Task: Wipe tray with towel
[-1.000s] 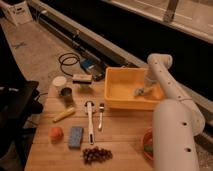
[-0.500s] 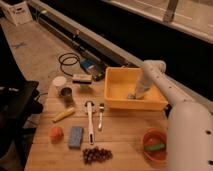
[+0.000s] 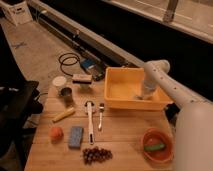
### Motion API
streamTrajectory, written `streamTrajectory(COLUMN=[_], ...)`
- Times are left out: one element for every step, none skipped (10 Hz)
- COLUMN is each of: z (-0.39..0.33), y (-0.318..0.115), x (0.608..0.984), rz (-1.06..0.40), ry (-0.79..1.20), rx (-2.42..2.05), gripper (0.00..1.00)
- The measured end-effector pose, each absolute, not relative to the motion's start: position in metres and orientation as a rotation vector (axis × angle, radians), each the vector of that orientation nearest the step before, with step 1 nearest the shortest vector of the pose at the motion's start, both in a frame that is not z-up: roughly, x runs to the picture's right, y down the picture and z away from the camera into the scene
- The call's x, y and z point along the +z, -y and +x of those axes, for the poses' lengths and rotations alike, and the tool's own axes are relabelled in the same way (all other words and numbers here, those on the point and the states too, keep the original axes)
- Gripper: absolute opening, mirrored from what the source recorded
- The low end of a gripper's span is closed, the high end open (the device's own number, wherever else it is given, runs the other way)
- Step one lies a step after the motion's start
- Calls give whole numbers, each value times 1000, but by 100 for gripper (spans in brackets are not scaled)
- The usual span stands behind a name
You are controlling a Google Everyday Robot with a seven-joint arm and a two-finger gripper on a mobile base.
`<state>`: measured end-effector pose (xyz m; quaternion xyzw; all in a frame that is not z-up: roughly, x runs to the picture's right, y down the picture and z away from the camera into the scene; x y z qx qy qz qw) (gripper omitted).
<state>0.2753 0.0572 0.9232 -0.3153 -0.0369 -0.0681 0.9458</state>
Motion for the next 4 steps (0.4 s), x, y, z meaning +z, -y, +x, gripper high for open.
streamTrajectory(z=[279,280,278,272], y=[-51,-40,-32,-29], x=[925,932,938,941], rz=[-633,-613,-596,-585], ry=[58,50,60,73], rx=[-137,-132,-140,-148], gripper=[0,0,0,0])
